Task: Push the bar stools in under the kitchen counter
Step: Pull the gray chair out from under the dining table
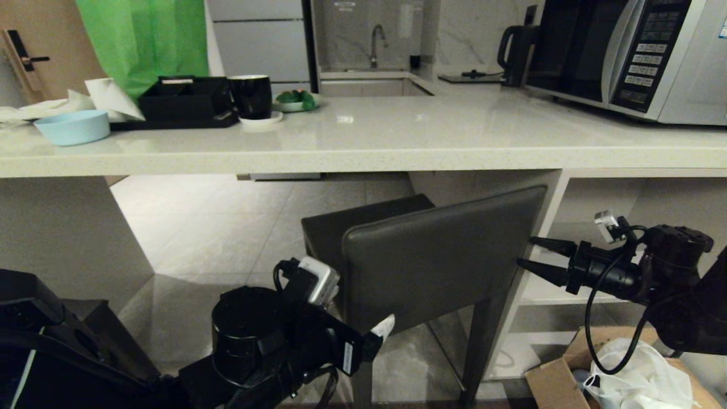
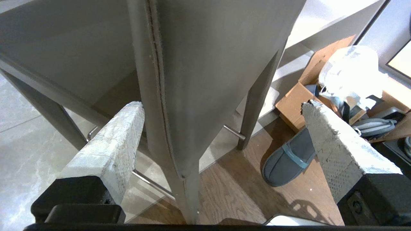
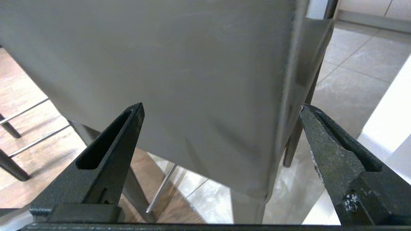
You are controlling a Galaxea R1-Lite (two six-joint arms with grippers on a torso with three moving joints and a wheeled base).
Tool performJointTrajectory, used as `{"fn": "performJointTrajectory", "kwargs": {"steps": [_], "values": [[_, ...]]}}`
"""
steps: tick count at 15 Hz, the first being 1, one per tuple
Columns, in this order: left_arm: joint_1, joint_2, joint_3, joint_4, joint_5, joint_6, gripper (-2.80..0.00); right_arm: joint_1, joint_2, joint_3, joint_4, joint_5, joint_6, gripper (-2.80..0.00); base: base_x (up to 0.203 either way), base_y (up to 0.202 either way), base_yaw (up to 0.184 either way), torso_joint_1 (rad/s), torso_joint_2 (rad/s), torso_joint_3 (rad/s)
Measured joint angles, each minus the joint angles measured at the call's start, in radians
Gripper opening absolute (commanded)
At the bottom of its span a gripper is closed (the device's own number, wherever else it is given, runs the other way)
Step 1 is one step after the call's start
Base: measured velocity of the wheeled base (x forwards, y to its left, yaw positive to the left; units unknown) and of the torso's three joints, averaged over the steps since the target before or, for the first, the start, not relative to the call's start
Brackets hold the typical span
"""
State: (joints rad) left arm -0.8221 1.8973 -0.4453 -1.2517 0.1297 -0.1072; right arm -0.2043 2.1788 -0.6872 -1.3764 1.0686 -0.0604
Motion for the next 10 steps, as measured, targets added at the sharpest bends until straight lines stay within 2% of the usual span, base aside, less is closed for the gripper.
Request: {"fn": "performJointTrajectory", "kwargs": {"steps": [4,7,10], "values": [[0.002,0.022,-0.019,-0.001,0.002,-0.013,0.00,0.017,0.018,-0.025,-0.002,0.098,-0.001,0.00,0.000,0.000,0.000,0.000,0.00,0.000],[0.017,0.026,-0.029,0.002,0.003,-0.015,0.00,0.068,0.020,-0.025,-0.016,0.102,0.000,0.00,0.000,0.000,0.000,0.000,0.00,0.000],[0.061,0.023,-0.032,0.003,0.010,-0.020,0.00,0.118,0.044,-0.016,-0.094,0.103,0.011,0.00,0.000,0.000,0.000,0.000,0.00,0.000]]}}
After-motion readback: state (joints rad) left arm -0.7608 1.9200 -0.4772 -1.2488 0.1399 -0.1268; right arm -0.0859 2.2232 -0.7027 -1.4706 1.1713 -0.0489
